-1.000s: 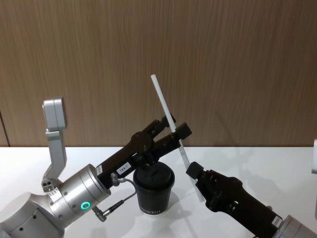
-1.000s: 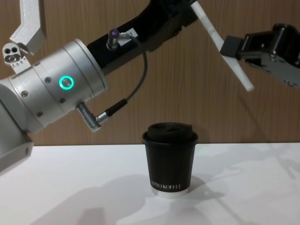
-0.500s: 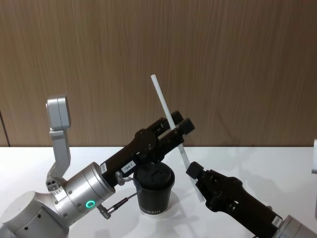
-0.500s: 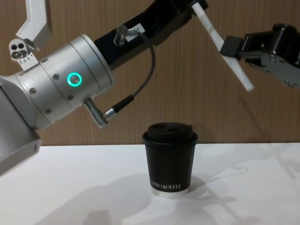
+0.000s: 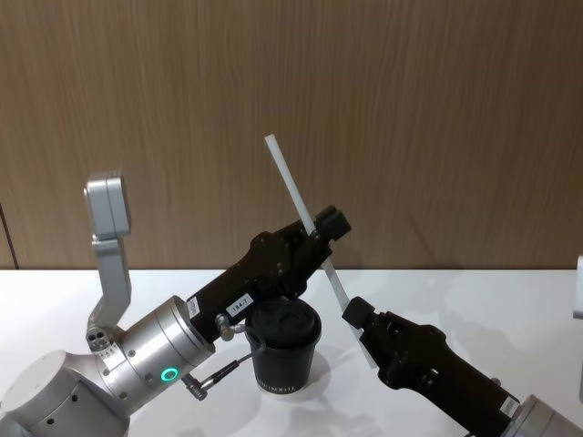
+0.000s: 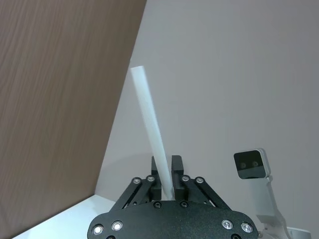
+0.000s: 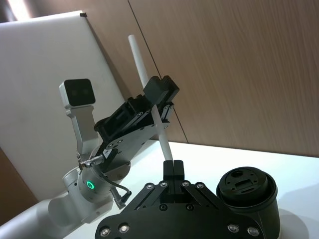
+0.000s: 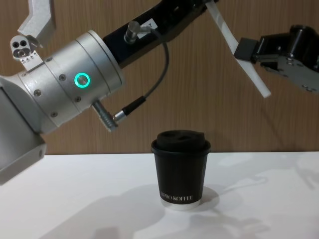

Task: Pick up the straw with one hand, pass it to the other hand, and insert it into the cup.

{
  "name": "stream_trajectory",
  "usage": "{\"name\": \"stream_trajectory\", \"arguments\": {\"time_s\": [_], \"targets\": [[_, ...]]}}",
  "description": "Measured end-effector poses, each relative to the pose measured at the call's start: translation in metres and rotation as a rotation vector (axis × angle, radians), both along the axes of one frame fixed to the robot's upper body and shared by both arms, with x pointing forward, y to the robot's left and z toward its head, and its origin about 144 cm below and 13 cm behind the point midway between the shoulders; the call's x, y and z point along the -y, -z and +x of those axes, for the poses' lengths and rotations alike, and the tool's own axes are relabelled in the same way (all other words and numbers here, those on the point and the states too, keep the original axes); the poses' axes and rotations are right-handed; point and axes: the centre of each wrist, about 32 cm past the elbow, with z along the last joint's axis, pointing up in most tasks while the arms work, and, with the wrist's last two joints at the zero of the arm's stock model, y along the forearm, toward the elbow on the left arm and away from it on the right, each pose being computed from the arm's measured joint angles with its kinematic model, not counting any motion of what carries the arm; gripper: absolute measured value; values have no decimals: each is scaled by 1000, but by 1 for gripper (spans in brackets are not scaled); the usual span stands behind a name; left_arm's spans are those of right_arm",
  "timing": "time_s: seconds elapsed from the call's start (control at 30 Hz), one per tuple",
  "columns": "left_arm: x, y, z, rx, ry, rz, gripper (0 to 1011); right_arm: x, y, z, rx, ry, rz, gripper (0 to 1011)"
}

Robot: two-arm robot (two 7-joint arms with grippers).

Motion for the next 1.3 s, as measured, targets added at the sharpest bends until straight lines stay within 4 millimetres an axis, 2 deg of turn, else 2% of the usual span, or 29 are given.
{"name": "stream_trajectory", "arguments": {"time_s": [0.2,0.73,0.97,1.17,1.27,1.3], "targets": [[0,-1,-2,7,-5,-2,52,0,0,0,0,0,0,4],[0,-2,-7,15,-11,-14,4,0,0,0,0,0,0,17],[0,-3,-8,18,-12,-21,3,0,0,0,0,0,0,186],[0,-3,-9,20,-14,-23,4,0,0,0,0,0,0,365],[-1,-3,-10,21,-17,-22,4,0,0,0,0,0,0,485],[-1,-3,-10,21,-18,-21,4,0,0,0,0,0,0,485]]}}
